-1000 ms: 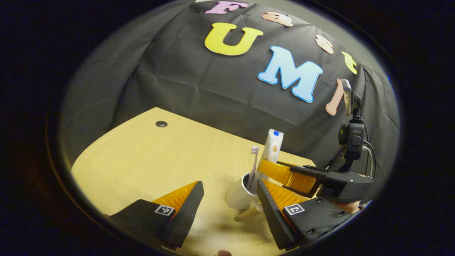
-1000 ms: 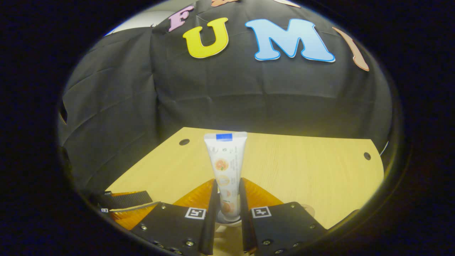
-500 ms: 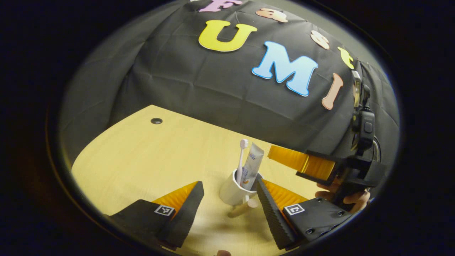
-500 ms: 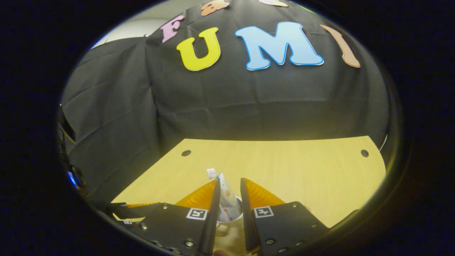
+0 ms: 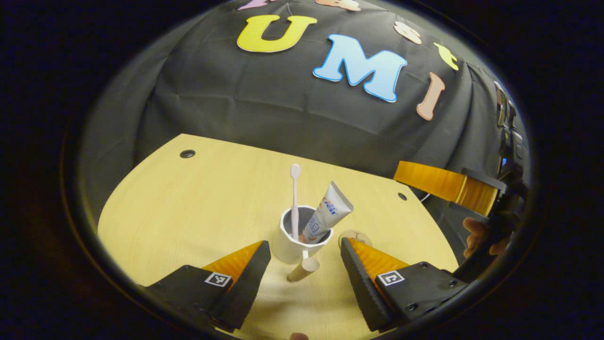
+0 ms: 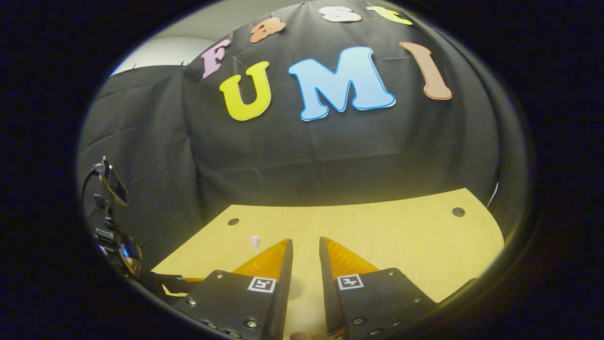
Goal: Put the toothbrush and toothpaste on the desktop into the cup, then pick up the cup and place it on the coaster on the desktop.
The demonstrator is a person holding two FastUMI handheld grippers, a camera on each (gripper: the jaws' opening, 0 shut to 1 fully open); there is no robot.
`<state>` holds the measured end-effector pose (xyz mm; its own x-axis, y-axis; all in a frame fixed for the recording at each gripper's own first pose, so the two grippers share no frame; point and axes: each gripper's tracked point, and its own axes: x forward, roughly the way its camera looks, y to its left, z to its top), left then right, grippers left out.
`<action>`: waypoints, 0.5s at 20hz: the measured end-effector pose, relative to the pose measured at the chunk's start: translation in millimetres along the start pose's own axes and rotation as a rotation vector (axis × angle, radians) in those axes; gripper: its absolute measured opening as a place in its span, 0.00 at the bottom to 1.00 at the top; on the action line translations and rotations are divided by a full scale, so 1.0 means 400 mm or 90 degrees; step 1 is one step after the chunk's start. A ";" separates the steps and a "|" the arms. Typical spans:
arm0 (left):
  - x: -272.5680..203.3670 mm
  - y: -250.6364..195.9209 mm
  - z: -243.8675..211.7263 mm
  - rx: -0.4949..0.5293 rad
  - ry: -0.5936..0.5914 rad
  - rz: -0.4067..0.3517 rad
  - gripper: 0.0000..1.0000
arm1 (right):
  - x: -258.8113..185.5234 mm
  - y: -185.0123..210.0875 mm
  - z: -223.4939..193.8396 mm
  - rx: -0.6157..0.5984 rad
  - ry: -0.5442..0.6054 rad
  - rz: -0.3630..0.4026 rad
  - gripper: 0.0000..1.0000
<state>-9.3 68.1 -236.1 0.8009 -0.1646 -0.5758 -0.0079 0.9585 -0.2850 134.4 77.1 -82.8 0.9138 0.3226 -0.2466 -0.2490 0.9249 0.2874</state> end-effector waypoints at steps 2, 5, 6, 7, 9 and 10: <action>0.018 -0.010 -0.019 0.008 0.030 0.000 1.00 | -0.015 -0.035 -0.003 0.000 0.005 -0.013 0.33; 0.042 -0.006 -0.074 0.040 0.104 0.008 1.00 | -0.031 -0.079 -0.011 0.015 0.018 -0.027 0.32; 0.053 -0.005 -0.092 0.049 0.127 0.012 1.00 | -0.037 -0.095 -0.013 0.021 0.022 -0.032 0.32; 0.063 -0.002 -0.109 0.053 0.153 0.017 1.00 | -0.041 -0.110 -0.019 0.026 0.028 -0.037 0.33; 0.079 0.003 -0.130 0.054 0.197 0.029 1.00 | -0.050 -0.145 -0.034 0.033 0.043 -0.049 0.33; 0.088 0.008 -0.135 0.055 0.212 0.039 0.99 | -0.053 -0.161 -0.042 0.037 0.052 -0.055 0.32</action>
<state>-13.4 52.7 -298.5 0.5614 -0.1594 -0.8121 0.0127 0.9828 -0.1841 125.6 14.1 -111.6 0.9015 0.2595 -0.3464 -0.1488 0.9374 0.3149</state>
